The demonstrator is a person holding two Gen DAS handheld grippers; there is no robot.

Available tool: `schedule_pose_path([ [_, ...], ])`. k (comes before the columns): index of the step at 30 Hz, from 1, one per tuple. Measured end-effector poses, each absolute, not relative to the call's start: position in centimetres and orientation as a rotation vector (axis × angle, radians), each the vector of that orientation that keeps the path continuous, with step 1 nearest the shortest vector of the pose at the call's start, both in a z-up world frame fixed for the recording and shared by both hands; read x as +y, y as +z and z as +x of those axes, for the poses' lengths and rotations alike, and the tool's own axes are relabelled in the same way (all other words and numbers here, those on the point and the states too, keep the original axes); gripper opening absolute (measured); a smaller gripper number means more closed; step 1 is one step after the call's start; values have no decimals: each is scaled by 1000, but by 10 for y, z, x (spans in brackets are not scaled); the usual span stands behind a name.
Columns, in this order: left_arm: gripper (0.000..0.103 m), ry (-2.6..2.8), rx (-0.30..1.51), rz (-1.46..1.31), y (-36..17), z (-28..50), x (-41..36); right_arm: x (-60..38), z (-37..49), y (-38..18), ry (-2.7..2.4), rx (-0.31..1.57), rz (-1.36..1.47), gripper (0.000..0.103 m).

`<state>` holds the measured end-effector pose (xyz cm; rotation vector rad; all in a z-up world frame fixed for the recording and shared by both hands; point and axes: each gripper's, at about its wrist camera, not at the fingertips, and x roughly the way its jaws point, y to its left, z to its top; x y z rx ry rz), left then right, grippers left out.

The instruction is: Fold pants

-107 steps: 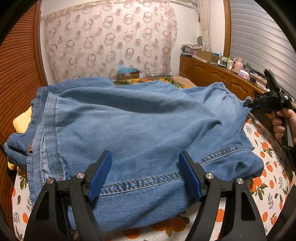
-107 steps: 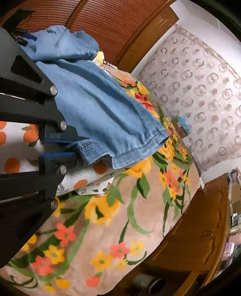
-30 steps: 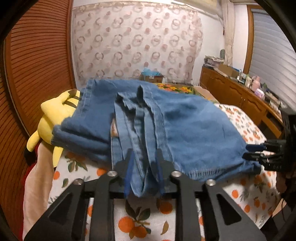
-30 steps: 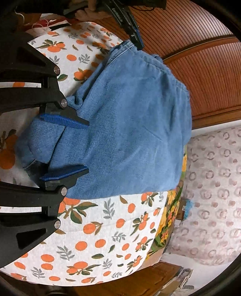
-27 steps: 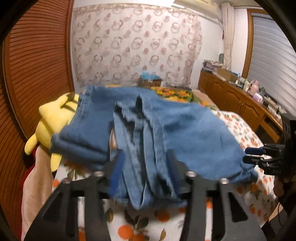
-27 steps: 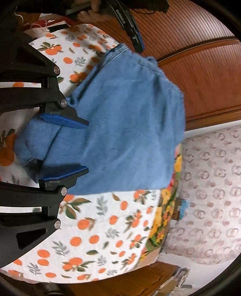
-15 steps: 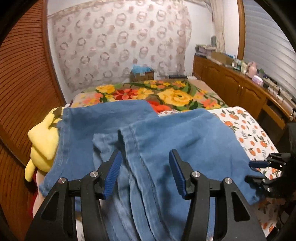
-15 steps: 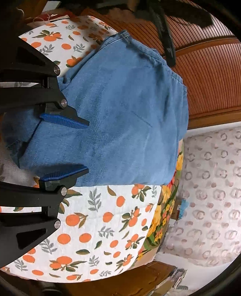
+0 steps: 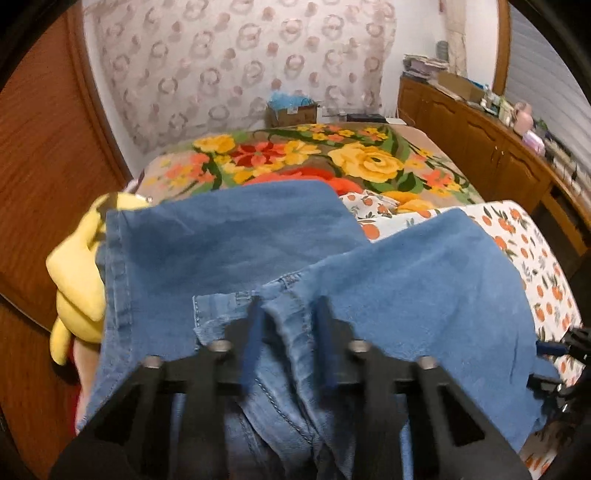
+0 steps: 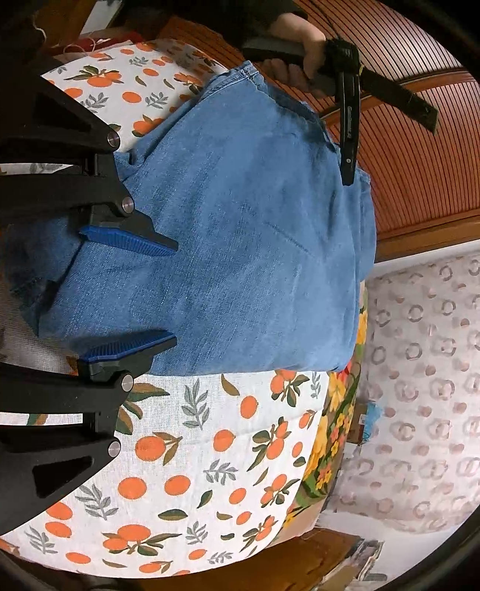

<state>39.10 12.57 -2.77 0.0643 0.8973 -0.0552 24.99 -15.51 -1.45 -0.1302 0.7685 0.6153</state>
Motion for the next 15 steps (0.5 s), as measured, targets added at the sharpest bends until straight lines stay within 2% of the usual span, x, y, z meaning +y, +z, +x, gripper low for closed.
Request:
schedule_pose_path([
  [4, 12, -2, 793, 54, -17, 383, 134, -154, 251, -16, 616, 773, -127, 45],
  [7, 12, -15, 795, 40, -15, 382, 141, -155, 251, -15, 618, 778, -123, 45],
  [10, 17, -45, 796, 32, -13, 376, 145, -155, 250, -11, 614, 772, -134, 45],
  [11, 26, -50, 798, 10, -11, 371, 148, -155, 250, -9, 615, 768, -136, 45],
  [12, 39, -51, 797, -1, -10, 367, 151, -155, 249, -7, 616, 764, -138, 45],
  [14, 54, -61, 780, -23, -10, 355, 156, -157, 250, -1, 619, 752, -141, 48],
  [15, 56, -70, 778, -27, -11, 350, 157, -158, 250, 1, 615, 745, -143, 50],
])
